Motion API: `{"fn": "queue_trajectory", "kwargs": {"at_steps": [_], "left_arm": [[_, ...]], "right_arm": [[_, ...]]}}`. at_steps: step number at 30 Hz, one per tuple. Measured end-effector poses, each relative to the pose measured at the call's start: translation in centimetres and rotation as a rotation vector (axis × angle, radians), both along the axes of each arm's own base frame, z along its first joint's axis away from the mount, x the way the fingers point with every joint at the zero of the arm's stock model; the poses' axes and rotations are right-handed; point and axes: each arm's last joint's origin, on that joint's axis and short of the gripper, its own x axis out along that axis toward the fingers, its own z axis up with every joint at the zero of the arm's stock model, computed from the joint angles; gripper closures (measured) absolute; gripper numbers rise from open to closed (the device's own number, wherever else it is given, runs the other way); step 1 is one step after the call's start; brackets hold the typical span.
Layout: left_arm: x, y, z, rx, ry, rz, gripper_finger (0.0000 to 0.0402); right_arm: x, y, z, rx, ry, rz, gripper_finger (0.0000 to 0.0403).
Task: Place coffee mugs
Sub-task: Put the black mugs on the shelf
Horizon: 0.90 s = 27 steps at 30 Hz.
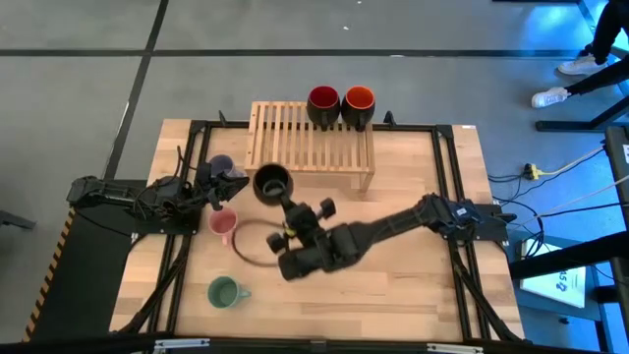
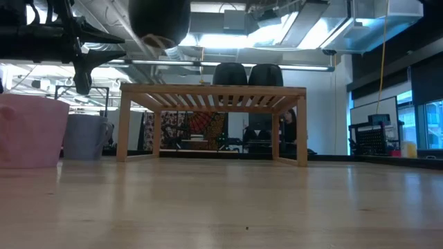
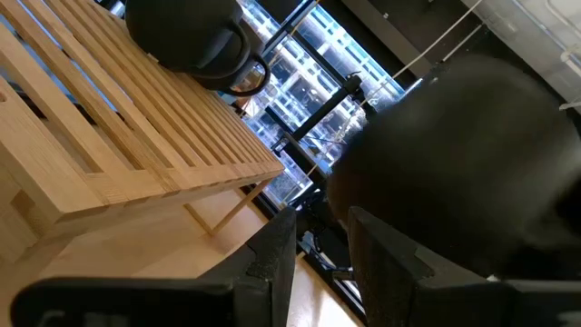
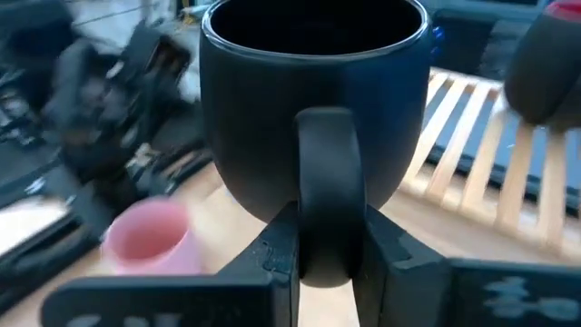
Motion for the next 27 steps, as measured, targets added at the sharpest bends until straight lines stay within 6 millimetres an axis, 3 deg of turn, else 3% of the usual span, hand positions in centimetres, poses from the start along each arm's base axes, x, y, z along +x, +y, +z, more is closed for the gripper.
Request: {"fn": "queue_trajectory", "kwargs": {"at_steps": [8,17,27], "left_arm": [[0.0,0.0,0.0,0.005,0.004,0.002,0.0305],[0.0,0.0,0.0,0.006,0.006,0.008,0.0305],[0.0,0.0,0.0,0.005,0.006,0.008,0.0305]], "right_arm": [[2.2,-6.8,0.4,-0.016,-0.028,-0.113,0.0358],[2.8,-15.0,0.4,-0.019,-0.022,-0.279,0.0358],[2.7,-19.5,0.3,0.012,-0.034,-0.343,0.0358]]}}
